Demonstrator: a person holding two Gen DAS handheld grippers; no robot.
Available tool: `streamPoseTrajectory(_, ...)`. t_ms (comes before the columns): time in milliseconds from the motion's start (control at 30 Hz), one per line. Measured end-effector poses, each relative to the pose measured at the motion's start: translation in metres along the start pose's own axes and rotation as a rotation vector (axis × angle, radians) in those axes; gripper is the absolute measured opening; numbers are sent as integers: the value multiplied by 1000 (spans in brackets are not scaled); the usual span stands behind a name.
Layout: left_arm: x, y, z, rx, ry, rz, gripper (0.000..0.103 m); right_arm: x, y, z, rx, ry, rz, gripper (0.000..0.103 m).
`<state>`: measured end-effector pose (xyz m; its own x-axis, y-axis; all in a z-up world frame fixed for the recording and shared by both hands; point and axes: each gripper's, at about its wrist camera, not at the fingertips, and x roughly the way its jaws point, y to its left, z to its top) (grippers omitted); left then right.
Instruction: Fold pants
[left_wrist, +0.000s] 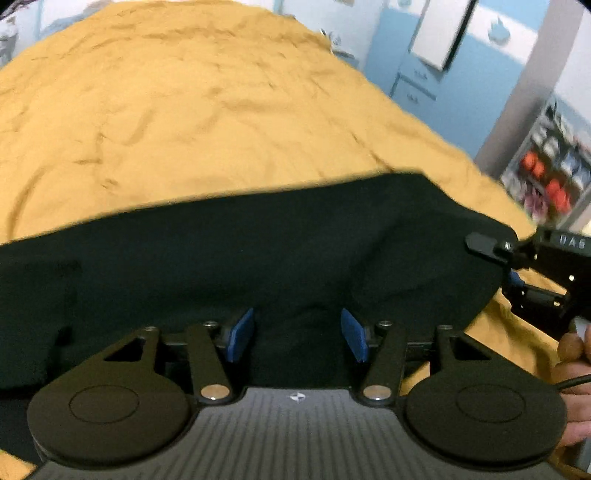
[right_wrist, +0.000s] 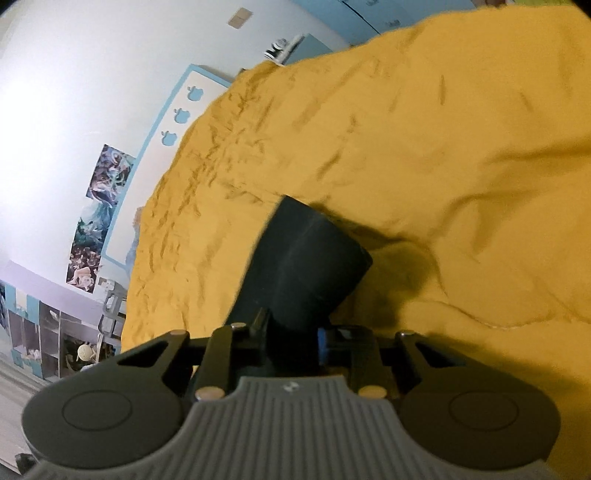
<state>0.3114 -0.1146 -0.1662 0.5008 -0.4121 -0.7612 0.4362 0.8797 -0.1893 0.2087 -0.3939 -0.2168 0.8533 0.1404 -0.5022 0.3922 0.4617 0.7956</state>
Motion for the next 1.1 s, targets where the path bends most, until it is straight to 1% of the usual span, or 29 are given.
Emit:
streamPoseTrajectory(33,-10,8,1,-3,-24,12,64,-1,7,0,-22,-9,-3,15)
streamPoseTrajectory(100,-28,26,2,-18,-57,28,64,-4,27,-1,-91,-32,-11,13)
streamPoseTrajectory(267,-69,82,-2,-98,-111,60,64,-3,93,-14,-299,-79,-5,12)
streamPoseTrajectory(333,-83,105,-6,-122,-125,71,64,2,127,-28,-426,-95,15,12)
streamPoseTrajectory(433,-101,128,-15,-159,-149,80,64,14,176,-61,-675,-88,49,12)
streamPoseTrajectory(500,-111,143,-22,-191,-159,82,64,29,205,-94,-856,-33,74,12)
streamPoseTrajectory(567,-118,157,-27,-214,-161,82,64,45,223,-133,-1017,23,89,12)
streamPoseTrajectory(633,-123,169,-34,-234,-154,80,64,63,227,-173,-1153,98,112,12)
streamPoseTrajectory(667,-124,173,-38,-243,-150,80,64,74,224,-194,-1217,157,123,14)
streamPoseTrajectory(700,-125,178,-41,-251,-145,80,64,85,219,-211,-1277,217,117,19)
streamPoseTrajectory(733,-125,182,-43,-257,-140,80,64,96,212,-228,-1344,286,90,27)
streamPoseTrajectory(767,-125,184,-45,-263,-135,78,64,103,205,-242,-1415,340,64,30)
streamPoseTrajectory(800,-125,186,-47,-268,-132,74,64,100,201,-250,-1469,338,63,33)
streamPoseTrajectory(833,-124,187,-46,-272,-127,68,64,94,200,-252,-1491,333,73,37)
streamPoseTrajectory(867,-122,187,-46,-278,-123,59,64,89,202,-245,-1459,356,91,37)
streamPoseTrajectory(933,-117,184,-45,-290,-109,34,64,77,203,-218,-1320,406,165,36)
streamPoseTrajectory(967,-115,181,-44,-294,-103,17,65,70,199,-203,-1261,411,193,36)
streamPoseTrajectory(1033,-108,175,-41,-297,-90,-22,68,58,195,-179,-1164,371,206,37)
streamPoseTrajectory(1100,-102,164,-36,-289,-83,-39,70,50,187,-160,-1093,315,171,37)
